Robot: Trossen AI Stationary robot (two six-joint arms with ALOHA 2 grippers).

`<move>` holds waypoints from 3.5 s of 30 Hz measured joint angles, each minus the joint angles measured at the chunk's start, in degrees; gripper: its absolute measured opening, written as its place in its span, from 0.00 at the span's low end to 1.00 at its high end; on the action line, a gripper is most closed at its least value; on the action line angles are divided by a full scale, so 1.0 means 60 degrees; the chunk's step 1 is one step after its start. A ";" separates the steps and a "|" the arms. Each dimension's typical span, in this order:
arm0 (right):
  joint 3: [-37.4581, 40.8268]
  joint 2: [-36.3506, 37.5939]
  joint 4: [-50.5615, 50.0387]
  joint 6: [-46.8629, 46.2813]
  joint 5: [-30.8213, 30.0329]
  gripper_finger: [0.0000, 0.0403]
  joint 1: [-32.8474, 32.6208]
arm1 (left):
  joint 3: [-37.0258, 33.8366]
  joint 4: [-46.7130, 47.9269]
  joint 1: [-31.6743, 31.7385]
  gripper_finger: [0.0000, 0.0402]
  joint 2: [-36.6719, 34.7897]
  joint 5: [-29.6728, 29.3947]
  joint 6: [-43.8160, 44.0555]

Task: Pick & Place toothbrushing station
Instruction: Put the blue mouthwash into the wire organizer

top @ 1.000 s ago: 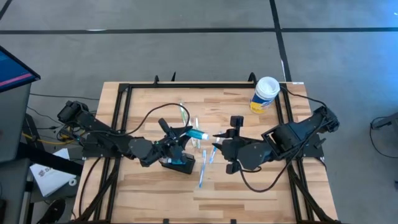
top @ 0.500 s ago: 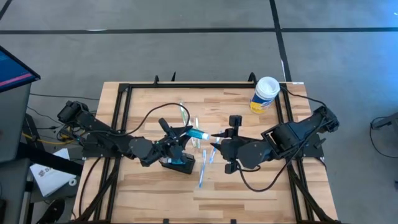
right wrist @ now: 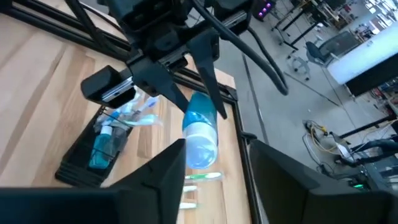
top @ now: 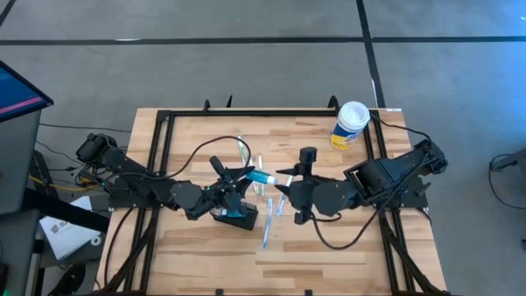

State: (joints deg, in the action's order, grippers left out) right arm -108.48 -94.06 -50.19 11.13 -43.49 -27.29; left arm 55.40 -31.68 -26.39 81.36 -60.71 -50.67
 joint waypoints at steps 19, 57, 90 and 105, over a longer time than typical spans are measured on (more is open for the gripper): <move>0.0000 -0.0906 0.0375 0.1517 0.0007 0.57 0.0063 | 0.0000 0.0009 0.0000 0.19 0.0002 0.0706 0.0534; 0.0000 -0.0936 0.0954 0.1976 0.0496 0.31 0.0322 | 0.0000 0.0146 0.0000 0.19 0.0004 0.1697 0.1355; -0.0037 -0.0904 0.0936 0.1608 0.0458 0.18 0.0372 | -0.0004 0.0184 -0.0460 0.30 -0.0284 0.0303 0.0692; 0.0000 -0.0925 0.0347 0.0519 0.1853 0.18 0.1055 | 0.0018 0.0191 -0.1383 0.29 -0.0441 -0.2700 -0.0480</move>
State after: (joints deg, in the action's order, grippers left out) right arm -108.49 -99.61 -48.11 14.24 -32.37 -20.97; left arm 55.51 -30.54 -34.69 78.72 -76.90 -53.55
